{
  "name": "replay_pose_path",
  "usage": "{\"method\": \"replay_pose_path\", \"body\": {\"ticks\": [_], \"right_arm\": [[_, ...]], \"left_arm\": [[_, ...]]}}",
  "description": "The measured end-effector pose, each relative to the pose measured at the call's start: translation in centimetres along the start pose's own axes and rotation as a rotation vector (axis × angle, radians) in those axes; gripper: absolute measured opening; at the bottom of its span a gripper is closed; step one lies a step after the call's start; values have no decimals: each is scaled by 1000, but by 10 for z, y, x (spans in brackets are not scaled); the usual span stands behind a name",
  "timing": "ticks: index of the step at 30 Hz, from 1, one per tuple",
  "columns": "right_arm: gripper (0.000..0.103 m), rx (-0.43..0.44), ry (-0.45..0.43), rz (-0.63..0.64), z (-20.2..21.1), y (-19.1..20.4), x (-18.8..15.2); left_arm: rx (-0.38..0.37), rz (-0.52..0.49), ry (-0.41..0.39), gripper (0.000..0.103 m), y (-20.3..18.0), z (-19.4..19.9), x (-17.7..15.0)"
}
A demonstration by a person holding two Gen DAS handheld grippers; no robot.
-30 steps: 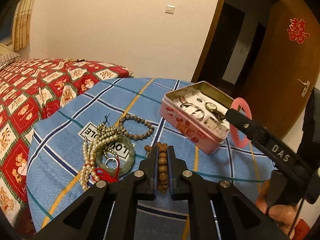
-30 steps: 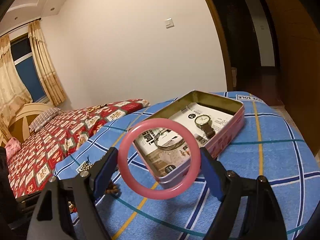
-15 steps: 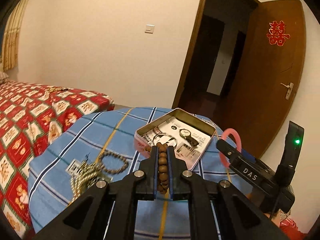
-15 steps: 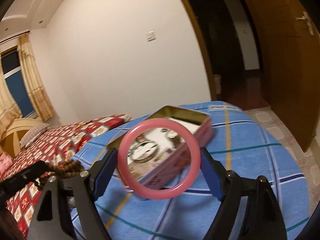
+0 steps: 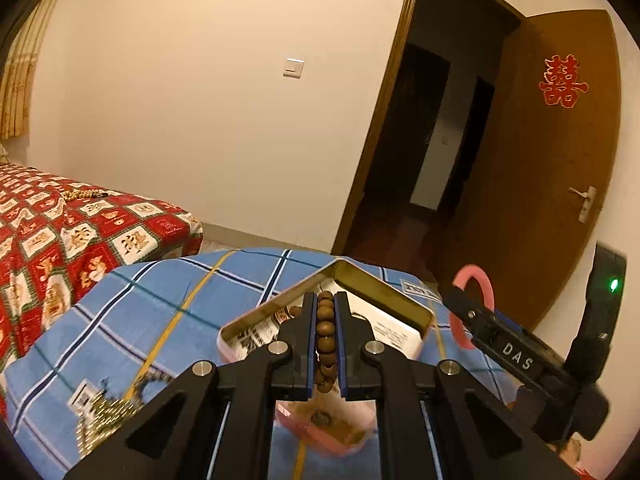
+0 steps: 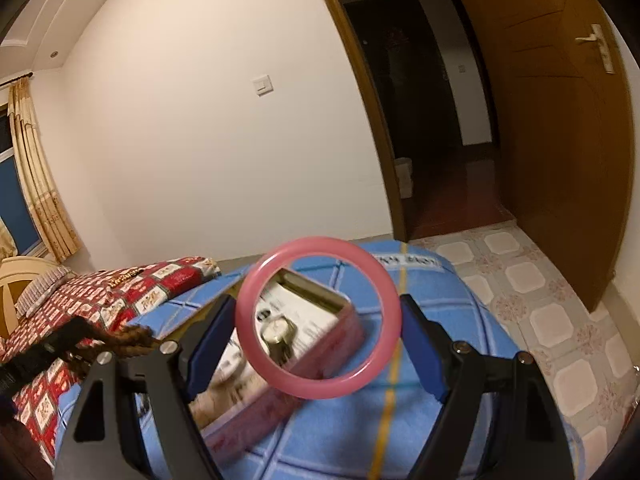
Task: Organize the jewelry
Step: 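Lower the bead bracelet into the tin with the left tool while the right drops the pink bangle in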
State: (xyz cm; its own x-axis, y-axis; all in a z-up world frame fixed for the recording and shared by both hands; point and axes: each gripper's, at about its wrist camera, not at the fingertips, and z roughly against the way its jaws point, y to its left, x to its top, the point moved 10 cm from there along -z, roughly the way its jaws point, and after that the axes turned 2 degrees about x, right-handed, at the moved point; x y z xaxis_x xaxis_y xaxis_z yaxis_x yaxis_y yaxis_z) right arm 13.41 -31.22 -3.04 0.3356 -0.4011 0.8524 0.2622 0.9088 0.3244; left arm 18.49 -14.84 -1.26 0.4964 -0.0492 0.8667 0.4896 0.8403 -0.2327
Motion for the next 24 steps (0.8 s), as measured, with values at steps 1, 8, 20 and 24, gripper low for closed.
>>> {"method": "replay_pose_path", "body": {"ticks": [1, 8, 20, 24], "right_arm": [[83, 10, 4, 1, -6, 3, 2], [83, 54, 99, 69, -61, 30, -13], [83, 67, 199, 158, -83, 35, -33], [86, 82, 199, 153, -84, 36, -32]], "left_arm": [[5, 5, 1, 7, 1, -8, -1], [37, 43, 64, 7, 12, -54, -25], [61, 84, 153, 7, 22, -73, -46], [80, 98, 165, 8, 26, -74, -48]]}}
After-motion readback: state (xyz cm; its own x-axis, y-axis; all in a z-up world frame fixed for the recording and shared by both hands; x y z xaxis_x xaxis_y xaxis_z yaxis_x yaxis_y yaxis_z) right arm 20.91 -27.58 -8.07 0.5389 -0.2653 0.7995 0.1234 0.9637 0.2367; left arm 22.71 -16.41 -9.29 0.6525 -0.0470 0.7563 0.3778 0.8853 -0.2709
